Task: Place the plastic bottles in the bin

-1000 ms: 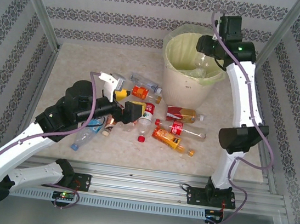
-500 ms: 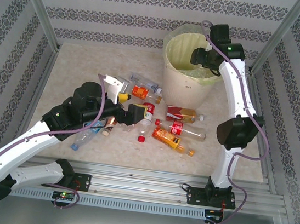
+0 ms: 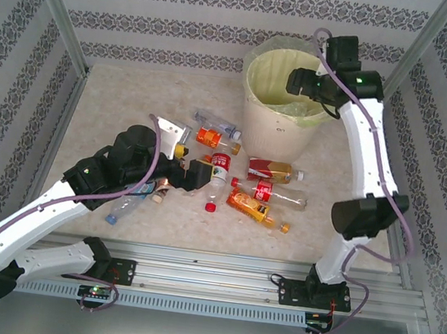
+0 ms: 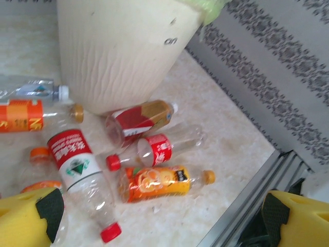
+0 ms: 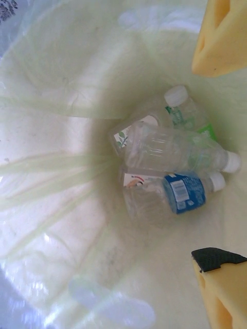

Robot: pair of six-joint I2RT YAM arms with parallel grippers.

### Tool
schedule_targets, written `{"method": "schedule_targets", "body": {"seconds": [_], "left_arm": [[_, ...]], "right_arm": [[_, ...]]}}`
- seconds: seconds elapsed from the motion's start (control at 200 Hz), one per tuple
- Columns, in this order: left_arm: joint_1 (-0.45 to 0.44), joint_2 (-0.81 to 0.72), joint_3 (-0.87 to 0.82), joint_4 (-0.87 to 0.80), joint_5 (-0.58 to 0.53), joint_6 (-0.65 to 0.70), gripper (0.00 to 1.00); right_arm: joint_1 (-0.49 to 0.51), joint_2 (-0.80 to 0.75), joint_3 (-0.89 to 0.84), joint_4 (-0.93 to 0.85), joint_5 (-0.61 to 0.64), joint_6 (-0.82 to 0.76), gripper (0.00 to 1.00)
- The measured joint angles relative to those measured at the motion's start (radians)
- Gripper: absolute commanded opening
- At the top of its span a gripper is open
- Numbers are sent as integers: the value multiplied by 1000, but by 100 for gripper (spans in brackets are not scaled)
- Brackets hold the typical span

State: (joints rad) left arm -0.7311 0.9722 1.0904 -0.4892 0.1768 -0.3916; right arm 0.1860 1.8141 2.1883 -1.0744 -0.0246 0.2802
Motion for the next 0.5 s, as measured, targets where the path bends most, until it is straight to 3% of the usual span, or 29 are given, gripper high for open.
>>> {"method": "schedule_targets", "body": {"seconds": [0.275,0.5], "left_arm": [[0,55,0,-140,-55,0,100],[15,167,0,-239,-81,27,100]], "right_arm": [[15,-367,-381,138,-155,28,98],[101,-603,-626,196,-317,67,98]]}}
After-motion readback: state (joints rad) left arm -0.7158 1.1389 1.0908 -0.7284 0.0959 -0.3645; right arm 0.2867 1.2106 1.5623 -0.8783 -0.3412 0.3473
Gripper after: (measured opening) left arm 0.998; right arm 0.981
